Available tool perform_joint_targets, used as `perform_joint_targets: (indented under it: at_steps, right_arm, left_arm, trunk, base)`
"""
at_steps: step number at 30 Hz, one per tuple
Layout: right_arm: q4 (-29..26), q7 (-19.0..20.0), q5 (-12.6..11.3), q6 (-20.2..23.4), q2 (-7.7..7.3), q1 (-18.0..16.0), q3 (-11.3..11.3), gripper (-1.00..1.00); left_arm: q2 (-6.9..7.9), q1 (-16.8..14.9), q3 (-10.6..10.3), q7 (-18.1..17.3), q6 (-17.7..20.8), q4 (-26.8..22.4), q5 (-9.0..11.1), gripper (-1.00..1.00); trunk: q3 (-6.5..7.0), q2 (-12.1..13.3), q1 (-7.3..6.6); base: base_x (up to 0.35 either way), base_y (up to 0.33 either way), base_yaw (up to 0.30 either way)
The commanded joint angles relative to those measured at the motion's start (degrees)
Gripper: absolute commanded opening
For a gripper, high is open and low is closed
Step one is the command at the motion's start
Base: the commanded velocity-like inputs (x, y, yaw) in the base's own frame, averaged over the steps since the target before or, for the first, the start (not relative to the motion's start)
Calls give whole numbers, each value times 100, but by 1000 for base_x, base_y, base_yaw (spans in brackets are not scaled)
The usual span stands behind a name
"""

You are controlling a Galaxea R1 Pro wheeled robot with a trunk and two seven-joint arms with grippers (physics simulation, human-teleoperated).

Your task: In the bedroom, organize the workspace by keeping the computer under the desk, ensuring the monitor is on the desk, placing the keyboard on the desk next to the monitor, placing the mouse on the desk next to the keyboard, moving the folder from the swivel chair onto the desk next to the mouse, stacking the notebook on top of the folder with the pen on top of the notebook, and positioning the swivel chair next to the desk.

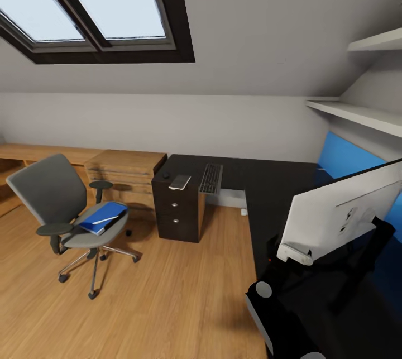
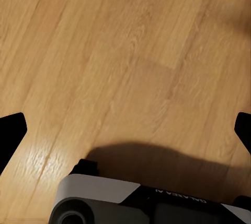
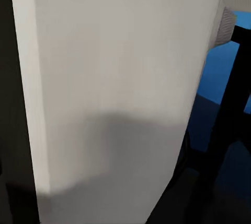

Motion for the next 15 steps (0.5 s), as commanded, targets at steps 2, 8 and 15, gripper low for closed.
perform_joint_targets:
  at_steps: [2,8,15]
  right_arm:
    - [10,-19,4,-33,0,-6,6,100]
    - [14,-19,4,-33,0,-5,6,100]
    - [14,-19,4,-33,0,-5,7,100]
  left_arm:
    - [4,-4,-20,45,20,-11,39,100]
    - [4,-4,-14,45,21,-11,39,100]
    - [8,-4,-11,45,21,-11,39,100]
  trunk:
    - [-9,-7,1]
    - [-9,-7,1]
    - [-9,-7,1]
  base:
    - [-119,0,0]
    - [-167,0,0]
    - [-160,0,0]
